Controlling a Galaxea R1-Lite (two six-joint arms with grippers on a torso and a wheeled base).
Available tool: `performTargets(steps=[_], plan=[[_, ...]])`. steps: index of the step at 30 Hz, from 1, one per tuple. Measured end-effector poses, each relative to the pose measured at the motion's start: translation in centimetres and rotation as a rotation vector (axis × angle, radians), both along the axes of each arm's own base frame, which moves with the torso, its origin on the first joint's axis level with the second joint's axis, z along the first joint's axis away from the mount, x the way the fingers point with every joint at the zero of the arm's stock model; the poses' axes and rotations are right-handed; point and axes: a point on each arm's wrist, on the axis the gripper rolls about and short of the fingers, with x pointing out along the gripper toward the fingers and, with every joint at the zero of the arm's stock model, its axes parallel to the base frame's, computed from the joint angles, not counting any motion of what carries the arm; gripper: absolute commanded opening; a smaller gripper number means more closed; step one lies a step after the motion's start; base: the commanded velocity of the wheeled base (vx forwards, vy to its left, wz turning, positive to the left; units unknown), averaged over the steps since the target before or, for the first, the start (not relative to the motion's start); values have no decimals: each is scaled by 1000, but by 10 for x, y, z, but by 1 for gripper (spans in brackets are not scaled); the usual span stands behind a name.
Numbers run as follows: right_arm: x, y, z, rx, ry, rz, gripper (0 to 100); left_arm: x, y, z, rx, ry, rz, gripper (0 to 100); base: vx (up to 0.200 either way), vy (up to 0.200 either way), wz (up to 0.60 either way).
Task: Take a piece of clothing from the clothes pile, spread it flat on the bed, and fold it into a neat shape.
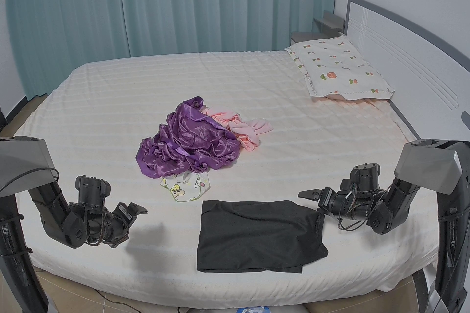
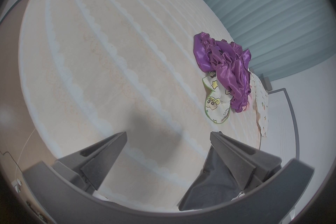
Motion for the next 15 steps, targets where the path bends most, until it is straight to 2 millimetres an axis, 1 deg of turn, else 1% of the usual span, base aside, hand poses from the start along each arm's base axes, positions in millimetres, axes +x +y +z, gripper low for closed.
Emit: performTargets(steps=[8,9,15], plan=[[-9,2,2,-9,70,5,100,0,0,0,-1,0,1,100,0,0,0],[-10,4,3,-10,75,10,0,0,0,0,-1,-1,1,100,0,0,0],[-14,7,9,-15,99,19,0,1,0,0,-1,-2,1,100,0,0,0]])
